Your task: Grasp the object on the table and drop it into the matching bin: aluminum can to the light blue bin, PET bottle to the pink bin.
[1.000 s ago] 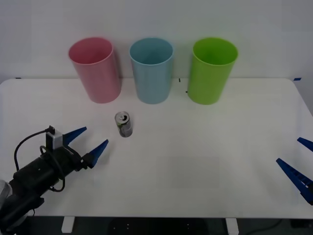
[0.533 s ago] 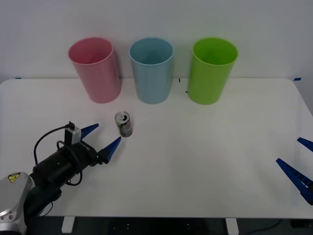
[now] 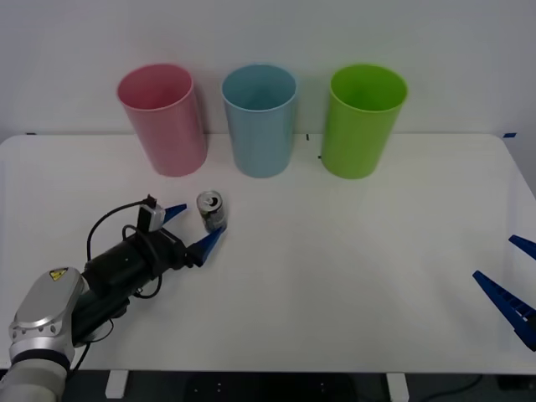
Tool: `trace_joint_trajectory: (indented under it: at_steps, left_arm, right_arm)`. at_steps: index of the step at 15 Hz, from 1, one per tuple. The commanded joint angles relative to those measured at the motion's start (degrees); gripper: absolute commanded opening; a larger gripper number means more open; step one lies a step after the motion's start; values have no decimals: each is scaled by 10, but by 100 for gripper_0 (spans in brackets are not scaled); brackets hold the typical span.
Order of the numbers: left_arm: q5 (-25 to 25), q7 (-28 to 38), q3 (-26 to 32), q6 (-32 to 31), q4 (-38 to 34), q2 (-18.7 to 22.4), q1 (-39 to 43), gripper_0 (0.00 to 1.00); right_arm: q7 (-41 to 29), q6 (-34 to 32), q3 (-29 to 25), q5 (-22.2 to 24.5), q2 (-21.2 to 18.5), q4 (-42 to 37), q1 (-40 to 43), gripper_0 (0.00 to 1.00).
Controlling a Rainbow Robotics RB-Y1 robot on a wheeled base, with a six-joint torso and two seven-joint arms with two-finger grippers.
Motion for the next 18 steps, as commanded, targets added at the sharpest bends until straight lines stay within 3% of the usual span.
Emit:
trace_joint_trajectory:
  at_steps: [1,5,16,17,18]
  left_arm:
    - [-1,-6,-8,13,38,0,-32,100]
    - [-1,-13,-16,33,77,0,-65,100]
    - [1,-34,-20,65,78,-29,-65,100]
    - [2,-35,-21,65,78,-29,-65,55]
    - [2,-35,-20,65,78,-29,-65,22]
  right_arm:
    - [0,0,0,0,0,0,0,100]
    - [0,0,0,0,0,0,0,100]
    - [0,0,0,0,0,0,0,100]
    - [0,0,0,0,0,0,0,100]
    - [0,0,0,0,0,0,0,100]
